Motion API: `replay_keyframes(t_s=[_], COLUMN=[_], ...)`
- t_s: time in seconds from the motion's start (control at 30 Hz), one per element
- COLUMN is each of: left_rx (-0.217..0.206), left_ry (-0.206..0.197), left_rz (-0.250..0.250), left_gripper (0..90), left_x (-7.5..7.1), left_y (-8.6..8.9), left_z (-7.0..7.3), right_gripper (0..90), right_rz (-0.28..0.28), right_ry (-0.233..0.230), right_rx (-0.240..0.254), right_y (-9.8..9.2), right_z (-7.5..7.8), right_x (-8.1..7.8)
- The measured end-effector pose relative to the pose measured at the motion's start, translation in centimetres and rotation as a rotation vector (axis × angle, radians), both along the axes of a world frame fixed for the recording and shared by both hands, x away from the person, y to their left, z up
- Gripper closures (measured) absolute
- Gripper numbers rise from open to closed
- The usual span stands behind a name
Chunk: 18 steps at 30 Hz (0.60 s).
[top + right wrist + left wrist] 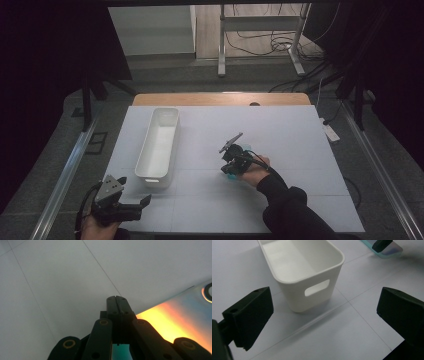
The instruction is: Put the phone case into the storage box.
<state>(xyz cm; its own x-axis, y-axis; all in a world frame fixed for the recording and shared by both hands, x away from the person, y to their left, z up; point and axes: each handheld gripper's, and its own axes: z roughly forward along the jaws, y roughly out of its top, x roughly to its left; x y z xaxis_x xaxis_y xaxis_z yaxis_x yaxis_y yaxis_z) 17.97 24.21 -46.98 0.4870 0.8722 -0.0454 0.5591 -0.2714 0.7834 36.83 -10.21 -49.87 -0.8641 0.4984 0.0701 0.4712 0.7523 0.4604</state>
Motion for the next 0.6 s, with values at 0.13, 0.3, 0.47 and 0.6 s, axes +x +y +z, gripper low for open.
replay_keyframes(t_s=[0.13,0.3,0.47,0.6], left_rx=[0.002,0.003,0.005,0.005], left_ry=[0.0,0.0,0.0,0.0], left_rz=[0.0,0.0,0.0,0.001], left_gripper=[1.6,1.7,1.7,1.7], left_x=[0.0,0.0,0.0,0.0], left_y=[0.0,0.0,-0.1,-0.1], left_z=[0.0,0.0,0.0,0.0], right_gripper=[89.3,89.3,89.3,89.3], right_rz=[-0.003,0.005,0.008,-0.008], right_ry=[0.016,0.021,0.023,0.034], right_rx=[-0.011,-0.014,-0.022,-0.018], right_y=[0.1,-0.1,-0.7,-1.2], right_z=[-0.3,-0.3,-0.2,-0.2], right_x=[-0.1,-0.1,-0.1,-0.1])
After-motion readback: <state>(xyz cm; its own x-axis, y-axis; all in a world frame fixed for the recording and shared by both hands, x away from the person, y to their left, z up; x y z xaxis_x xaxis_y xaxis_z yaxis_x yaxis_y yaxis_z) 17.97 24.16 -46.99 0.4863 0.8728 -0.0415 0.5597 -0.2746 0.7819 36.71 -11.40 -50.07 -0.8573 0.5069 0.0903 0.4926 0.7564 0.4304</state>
